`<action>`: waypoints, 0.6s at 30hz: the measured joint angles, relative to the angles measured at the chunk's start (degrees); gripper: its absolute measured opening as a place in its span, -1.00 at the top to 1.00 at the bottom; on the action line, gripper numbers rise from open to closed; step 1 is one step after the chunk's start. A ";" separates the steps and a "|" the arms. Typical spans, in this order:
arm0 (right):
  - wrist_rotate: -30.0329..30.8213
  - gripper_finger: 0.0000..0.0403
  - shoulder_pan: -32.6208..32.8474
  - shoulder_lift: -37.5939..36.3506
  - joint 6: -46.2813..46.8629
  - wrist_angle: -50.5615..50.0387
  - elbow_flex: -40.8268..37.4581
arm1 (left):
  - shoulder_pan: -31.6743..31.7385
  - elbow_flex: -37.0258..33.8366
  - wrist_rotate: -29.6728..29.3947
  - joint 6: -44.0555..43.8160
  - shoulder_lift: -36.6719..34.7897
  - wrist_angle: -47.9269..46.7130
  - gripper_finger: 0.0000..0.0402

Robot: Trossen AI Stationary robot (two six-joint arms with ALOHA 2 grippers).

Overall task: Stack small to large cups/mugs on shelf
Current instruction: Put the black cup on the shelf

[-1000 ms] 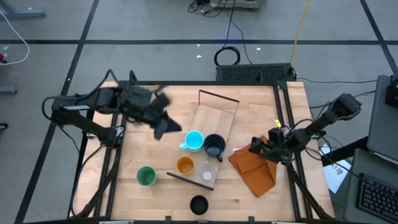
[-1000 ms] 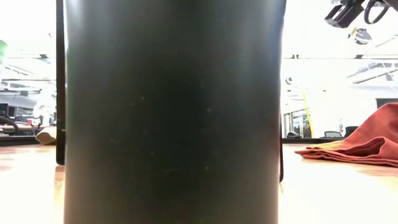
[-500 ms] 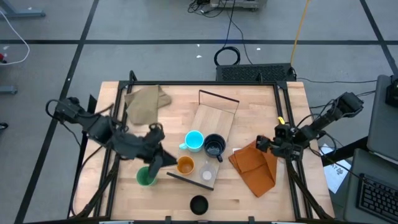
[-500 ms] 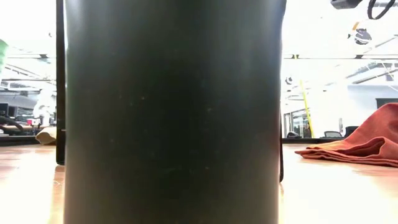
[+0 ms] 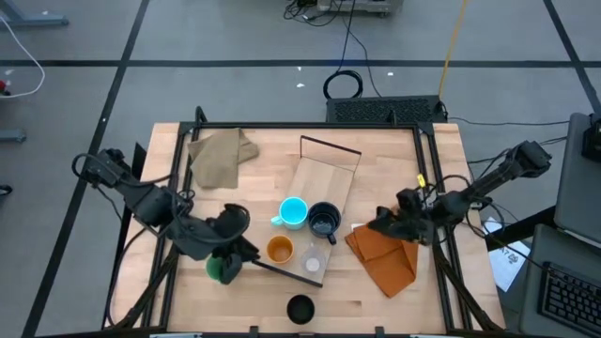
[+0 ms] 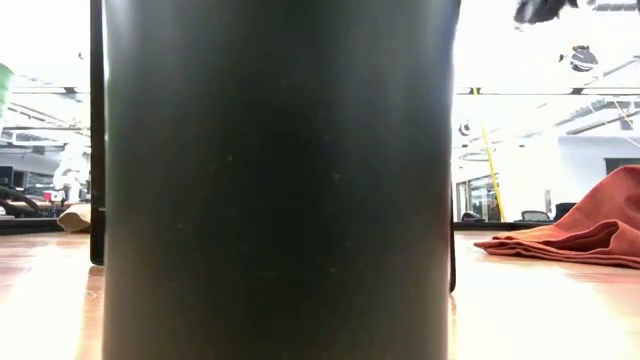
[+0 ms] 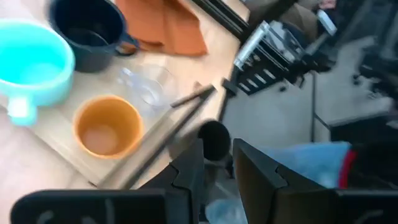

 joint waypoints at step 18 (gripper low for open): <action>-8.07 -0.18 -1.30 18.82 -36.76 -84.14 60.01 | 5.62 0.00 -5.02 3.09 -2.60 -1.86 0.56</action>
